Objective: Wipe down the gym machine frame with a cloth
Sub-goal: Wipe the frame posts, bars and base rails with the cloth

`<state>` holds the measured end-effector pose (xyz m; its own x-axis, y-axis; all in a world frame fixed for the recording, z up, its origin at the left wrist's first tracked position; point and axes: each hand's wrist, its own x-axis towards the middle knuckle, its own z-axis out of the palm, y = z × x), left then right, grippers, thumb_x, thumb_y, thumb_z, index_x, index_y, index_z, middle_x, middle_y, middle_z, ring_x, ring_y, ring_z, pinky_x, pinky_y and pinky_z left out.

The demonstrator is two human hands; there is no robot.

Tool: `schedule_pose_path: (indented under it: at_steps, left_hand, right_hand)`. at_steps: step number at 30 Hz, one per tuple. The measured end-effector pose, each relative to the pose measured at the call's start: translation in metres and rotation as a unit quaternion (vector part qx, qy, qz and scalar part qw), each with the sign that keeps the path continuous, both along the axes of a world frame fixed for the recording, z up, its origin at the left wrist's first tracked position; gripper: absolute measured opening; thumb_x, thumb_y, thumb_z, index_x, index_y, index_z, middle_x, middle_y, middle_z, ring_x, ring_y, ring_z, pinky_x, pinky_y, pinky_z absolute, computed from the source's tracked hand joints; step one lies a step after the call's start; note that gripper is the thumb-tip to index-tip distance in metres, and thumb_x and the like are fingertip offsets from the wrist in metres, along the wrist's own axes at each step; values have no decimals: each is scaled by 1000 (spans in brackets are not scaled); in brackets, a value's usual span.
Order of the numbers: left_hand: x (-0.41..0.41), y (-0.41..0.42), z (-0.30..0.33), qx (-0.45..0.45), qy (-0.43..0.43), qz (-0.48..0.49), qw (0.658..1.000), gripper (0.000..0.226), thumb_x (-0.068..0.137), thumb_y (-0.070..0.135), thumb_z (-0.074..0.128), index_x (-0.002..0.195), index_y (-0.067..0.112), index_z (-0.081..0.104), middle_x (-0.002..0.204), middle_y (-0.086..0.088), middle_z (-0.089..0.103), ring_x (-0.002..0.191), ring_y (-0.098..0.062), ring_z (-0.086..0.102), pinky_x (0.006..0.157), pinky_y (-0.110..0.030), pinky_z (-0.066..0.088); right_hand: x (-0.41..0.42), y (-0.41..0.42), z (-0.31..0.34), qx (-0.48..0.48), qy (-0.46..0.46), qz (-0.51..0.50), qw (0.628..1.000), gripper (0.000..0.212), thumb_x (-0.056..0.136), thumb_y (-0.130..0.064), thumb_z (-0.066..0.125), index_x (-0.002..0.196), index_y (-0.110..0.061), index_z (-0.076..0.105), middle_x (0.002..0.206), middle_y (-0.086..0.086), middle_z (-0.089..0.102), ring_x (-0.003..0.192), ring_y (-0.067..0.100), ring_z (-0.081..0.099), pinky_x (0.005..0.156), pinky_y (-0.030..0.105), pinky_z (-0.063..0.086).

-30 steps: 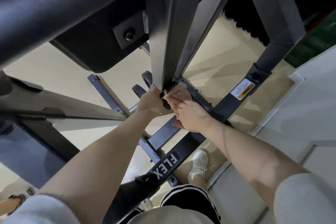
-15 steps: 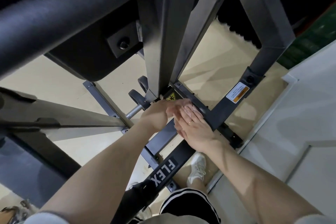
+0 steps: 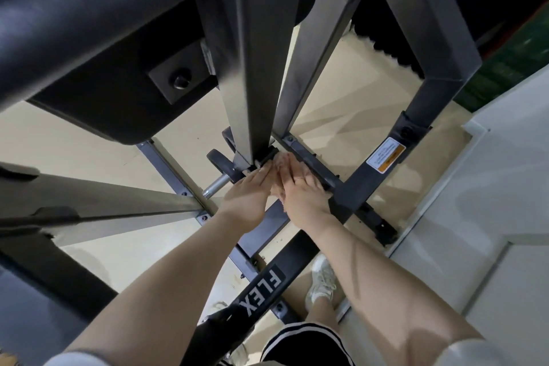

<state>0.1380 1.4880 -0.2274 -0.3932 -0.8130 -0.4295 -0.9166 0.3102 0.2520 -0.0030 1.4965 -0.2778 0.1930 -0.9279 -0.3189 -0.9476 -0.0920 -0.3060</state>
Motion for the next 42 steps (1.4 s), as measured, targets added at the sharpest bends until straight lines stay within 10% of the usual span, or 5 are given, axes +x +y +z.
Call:
schedule_pose_path:
  at_steps: [11, 17, 24, 28, 42]
  left_hand:
    - [-14, 10, 2, -2, -17, -76, 997, 72, 90, 2, 41, 151, 22, 8, 159, -3, -4, 146, -20, -8, 116, -31, -2]
    - [-31, 13, -4, 39, -37, -118, 992, 70, 93, 9, 40, 151, 26, 6, 159, -7, -10, 146, -24, -8, 118, -36, 0]
    - [-50, 7, 1, 3, -37, -85, 996, 49, 94, 23, 44, 143, 25, 38, 155, -8, 16, 142, -28, 12, 115, -38, 15]
    - [-78, -4, -8, -21, -12, -89, 996, 42, 93, 24, 42, 134, 22, 49, 139, -4, 42, 130, -25, 35, 109, -33, 23]
    - [-110, -20, -24, 107, 55, -100, 988, 72, 87, 40, 62, 146, 25, 24, 145, 4, 41, 126, -17, 45, 106, -29, 21]
  right_hand:
    - [-77, 70, -9, -14, 79, 69, 994, 74, 59, -14, 82, 129, -7, 58, 138, 6, 54, 123, 26, 55, 110, 39, 33]
    - [-109, 24, 8, -49, 135, -90, 986, 59, 98, -24, 21, 152, -18, -3, 160, 2, -10, 147, 19, -13, 118, 34, -11]
    - [-102, 83, -1, -13, 59, 1, 998, 52, 98, -41, 29, 143, -17, 40, 150, 2, 37, 139, 23, 36, 116, 39, 15]
    - [-133, 19, 0, -22, 135, 25, 990, 70, 91, -57, -16, 148, -24, 9, 158, 0, 9, 145, 21, 0, 120, 41, -4]
    - [-174, -21, -10, 13, 53, -132, 990, 72, 100, -50, 30, 151, -22, -13, 157, 0, -18, 146, 26, -16, 120, 43, -7]
